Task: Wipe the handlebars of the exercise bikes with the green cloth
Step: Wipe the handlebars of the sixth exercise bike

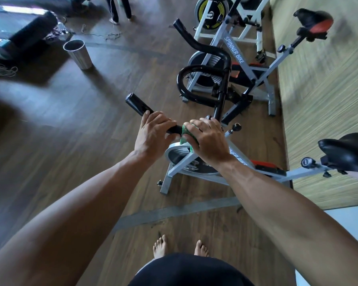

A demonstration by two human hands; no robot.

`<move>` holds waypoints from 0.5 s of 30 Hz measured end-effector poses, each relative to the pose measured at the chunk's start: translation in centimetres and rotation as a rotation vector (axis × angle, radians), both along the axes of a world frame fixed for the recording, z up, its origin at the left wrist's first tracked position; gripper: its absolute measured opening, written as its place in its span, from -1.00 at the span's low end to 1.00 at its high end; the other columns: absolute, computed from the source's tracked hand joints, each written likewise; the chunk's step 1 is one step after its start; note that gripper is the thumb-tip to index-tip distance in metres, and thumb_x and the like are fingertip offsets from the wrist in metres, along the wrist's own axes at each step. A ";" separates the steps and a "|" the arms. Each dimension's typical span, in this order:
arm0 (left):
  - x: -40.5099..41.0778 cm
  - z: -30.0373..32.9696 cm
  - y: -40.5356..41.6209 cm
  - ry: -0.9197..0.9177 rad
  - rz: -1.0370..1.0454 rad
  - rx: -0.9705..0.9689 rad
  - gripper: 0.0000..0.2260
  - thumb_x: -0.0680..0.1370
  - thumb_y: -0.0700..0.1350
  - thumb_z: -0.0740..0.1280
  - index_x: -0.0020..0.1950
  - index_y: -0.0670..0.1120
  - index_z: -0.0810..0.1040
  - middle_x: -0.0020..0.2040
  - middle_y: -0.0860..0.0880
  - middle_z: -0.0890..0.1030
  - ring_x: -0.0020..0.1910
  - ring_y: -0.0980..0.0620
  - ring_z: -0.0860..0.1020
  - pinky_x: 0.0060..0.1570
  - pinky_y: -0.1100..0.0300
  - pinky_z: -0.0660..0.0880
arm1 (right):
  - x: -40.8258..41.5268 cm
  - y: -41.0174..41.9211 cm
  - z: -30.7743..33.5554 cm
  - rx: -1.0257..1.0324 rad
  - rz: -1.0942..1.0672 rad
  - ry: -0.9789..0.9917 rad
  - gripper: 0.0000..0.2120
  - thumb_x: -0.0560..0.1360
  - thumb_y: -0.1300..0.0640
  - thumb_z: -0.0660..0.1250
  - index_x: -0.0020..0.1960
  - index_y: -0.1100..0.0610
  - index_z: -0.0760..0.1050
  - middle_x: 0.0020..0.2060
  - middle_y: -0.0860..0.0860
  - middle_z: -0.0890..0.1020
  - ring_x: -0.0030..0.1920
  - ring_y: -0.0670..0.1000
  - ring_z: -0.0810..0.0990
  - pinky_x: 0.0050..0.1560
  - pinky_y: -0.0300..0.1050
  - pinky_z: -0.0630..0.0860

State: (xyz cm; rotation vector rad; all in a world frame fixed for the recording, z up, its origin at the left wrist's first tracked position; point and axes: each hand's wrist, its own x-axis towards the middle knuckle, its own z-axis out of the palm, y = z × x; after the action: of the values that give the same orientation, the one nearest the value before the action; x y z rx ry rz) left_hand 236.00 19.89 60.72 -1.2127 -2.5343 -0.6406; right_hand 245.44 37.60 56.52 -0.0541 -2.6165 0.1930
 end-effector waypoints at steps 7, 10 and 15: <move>2.7 -1.5 -1.0 -0.106 0.004 -0.020 -0.43 0.41 -0.17 0.53 0.39 -0.17 0.47 0.38 -0.18 0.49 0.48 -0.21 0.30 0.44 -0.18 0.29 | 0.0 0.6 0.9 -0.064 0.165 0.076 -0.64 0.64 0.00 0.22 0.24 0.23 0.58 0.06 0.15 0.68 0.02 0.17 0.63 0.15 0.10 0.51; 4.9 -1.7 -1.5 -0.123 0.016 0.058 -0.52 0.47 -0.19 0.48 0.38 -0.14 0.49 0.40 -0.17 0.47 0.46 -0.17 0.35 0.42 -0.13 0.32 | 0.5 0.8 1.5 -0.163 0.188 0.004 -0.63 0.65 0.01 0.20 0.28 0.24 0.55 0.11 0.19 0.66 0.08 0.22 0.62 0.17 0.15 0.54; 7.8 -2.7 -2.8 -0.258 0.143 0.098 -0.62 0.49 -0.19 0.45 0.31 -0.11 0.55 0.29 -0.15 0.56 0.28 -0.15 0.51 0.32 -0.01 0.44 | 1.9 -0.4 2.1 -0.202 0.238 0.059 -0.63 0.61 0.01 0.24 0.26 0.24 0.57 0.10 0.16 0.66 0.09 0.21 0.63 0.12 0.12 0.62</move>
State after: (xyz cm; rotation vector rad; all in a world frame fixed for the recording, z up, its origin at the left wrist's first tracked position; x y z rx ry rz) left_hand 243.84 17.10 57.99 -0.9592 -2.7294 -0.9268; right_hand 247.32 37.22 58.63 0.1913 -2.5307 0.5337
